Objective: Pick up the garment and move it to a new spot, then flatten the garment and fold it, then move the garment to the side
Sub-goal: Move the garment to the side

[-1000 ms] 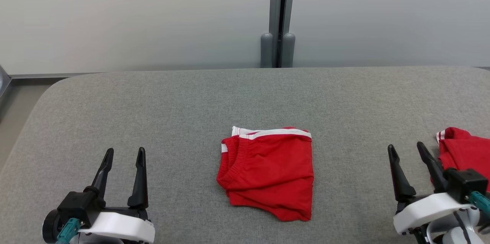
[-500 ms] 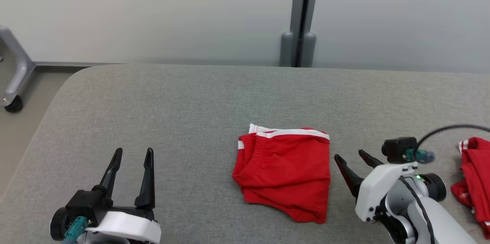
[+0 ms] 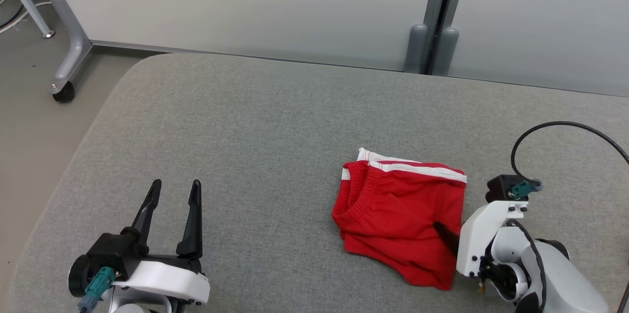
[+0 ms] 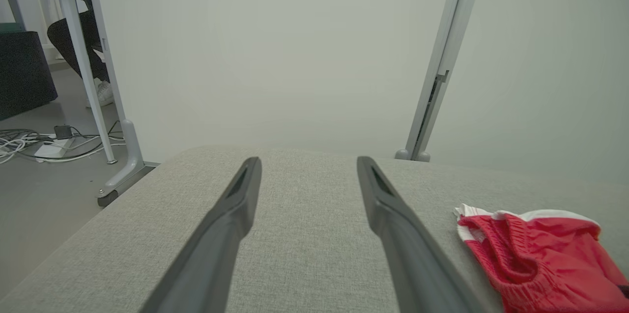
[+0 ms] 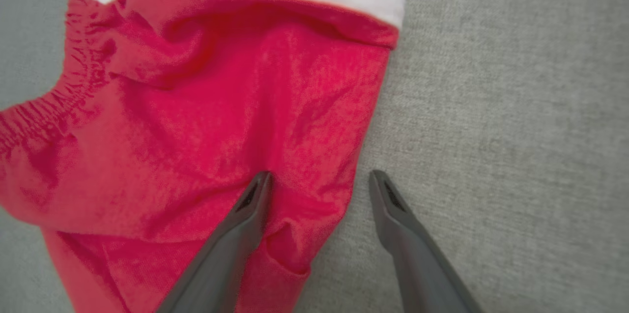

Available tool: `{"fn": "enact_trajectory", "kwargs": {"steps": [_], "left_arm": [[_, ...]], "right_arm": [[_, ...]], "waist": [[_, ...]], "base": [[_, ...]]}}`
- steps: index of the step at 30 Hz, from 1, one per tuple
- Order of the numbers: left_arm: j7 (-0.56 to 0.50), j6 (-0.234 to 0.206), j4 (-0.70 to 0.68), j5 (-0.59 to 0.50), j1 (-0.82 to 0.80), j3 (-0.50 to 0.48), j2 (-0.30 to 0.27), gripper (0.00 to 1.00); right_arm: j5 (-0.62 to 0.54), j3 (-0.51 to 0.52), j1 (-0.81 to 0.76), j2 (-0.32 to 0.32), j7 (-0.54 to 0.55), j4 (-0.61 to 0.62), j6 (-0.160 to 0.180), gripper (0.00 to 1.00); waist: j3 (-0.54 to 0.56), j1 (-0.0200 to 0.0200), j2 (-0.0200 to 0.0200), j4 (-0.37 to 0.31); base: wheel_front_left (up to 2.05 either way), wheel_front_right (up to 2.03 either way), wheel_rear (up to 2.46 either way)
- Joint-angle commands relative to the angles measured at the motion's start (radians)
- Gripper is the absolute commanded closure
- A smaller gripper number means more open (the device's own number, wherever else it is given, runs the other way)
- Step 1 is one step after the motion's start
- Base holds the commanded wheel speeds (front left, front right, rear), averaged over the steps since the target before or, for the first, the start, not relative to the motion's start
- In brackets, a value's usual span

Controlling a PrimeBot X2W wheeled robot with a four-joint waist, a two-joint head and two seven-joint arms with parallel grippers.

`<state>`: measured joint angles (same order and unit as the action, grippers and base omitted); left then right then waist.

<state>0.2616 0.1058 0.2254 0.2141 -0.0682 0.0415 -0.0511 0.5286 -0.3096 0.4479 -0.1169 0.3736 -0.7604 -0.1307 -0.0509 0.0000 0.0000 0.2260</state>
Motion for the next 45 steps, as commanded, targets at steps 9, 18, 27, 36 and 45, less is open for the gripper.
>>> {"fn": "enact_trajectory", "kwargs": {"steps": [9, 18, 27, 36, 45], "left_arm": [[0.004, 0.006, 0.0, 0.005, -0.026, -0.005, -0.002, 0.0], [0.004, 0.008, -0.008, 0.004, -0.018, 0.008, -0.002, 0.0], [0.004, 0.014, -0.027, 0.006, -0.029, 0.063, -0.001, 0.0], [0.004, 0.02, -0.012, 0.008, -0.067, 0.129, -0.002, 0.0], [0.004, 0.024, -0.002, 0.0, -0.11, 0.181, -0.009, 0.0]], "right_arm": [[0.053, -0.003, 0.021, 0.044, 0.001, -0.082, 0.0, 0.72], [0.078, -0.054, 0.052, 0.006, -0.134, -0.021, 0.0, 1.0], [0.108, -0.144, 0.012, -0.075, -0.181, 0.104, 0.0, 1.0], [0.114, -0.185, -0.016, -0.111, -0.18, 0.208, 0.0, 1.0], [0.119, -0.192, -0.021, -0.133, -0.18, 0.311, 0.0, 1.0]], "waist": [[-0.023, 0.0, 0.0, 0.02], [0.0, 0.0, 0.0, -0.047], [0.013, 0.0, 0.0, -0.256], [-0.013, 0.0, 0.0, -0.445], [-0.058, 0.0, 0.0, -0.561]], "base": [[0.0, 0.0, 0.0], [0.0, 0.0, 0.0], [0.0, 0.0, 0.0], [0.0, 0.0, 0.0], [0.0, 0.0, 0.0]]}}
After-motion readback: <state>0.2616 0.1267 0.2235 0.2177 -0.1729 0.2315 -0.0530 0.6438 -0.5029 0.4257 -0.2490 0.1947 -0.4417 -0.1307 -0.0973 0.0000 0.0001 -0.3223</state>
